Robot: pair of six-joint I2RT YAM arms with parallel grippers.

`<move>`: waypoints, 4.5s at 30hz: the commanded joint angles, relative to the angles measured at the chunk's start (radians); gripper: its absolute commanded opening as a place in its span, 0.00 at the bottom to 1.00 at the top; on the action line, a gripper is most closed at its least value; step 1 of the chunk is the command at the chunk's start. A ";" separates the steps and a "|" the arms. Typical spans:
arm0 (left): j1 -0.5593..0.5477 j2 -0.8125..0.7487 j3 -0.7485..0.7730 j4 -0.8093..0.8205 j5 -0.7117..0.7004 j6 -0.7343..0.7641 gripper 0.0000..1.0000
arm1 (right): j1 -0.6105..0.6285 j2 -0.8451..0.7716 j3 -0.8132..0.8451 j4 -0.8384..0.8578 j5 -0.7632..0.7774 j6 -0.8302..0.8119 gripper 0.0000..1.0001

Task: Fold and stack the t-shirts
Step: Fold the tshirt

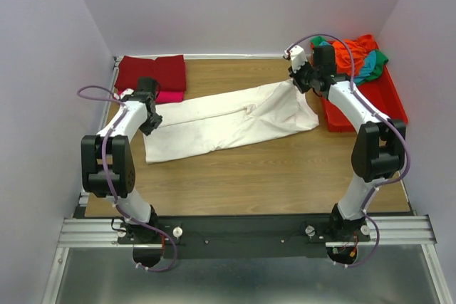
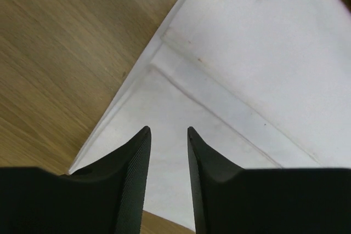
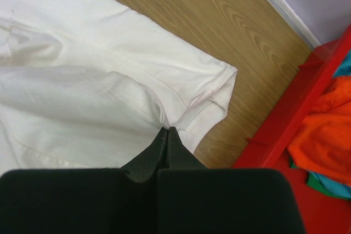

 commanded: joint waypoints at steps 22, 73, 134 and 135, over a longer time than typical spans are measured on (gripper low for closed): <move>0.008 -0.705 -0.204 0.427 0.609 0.631 0.74 | -0.007 -0.317 -0.300 -0.139 -0.341 -0.261 0.01; 0.008 -1.021 -0.540 0.691 0.742 0.720 0.76 | 0.079 0.354 0.268 -0.469 -0.421 0.172 0.35; 0.008 -0.926 -0.540 0.688 0.739 0.726 0.75 | 0.393 0.609 0.641 -0.147 0.258 -0.271 0.06; 0.008 -0.926 -0.540 0.688 0.739 0.724 0.76 | 0.395 0.607 0.640 -0.144 0.257 -0.272 0.07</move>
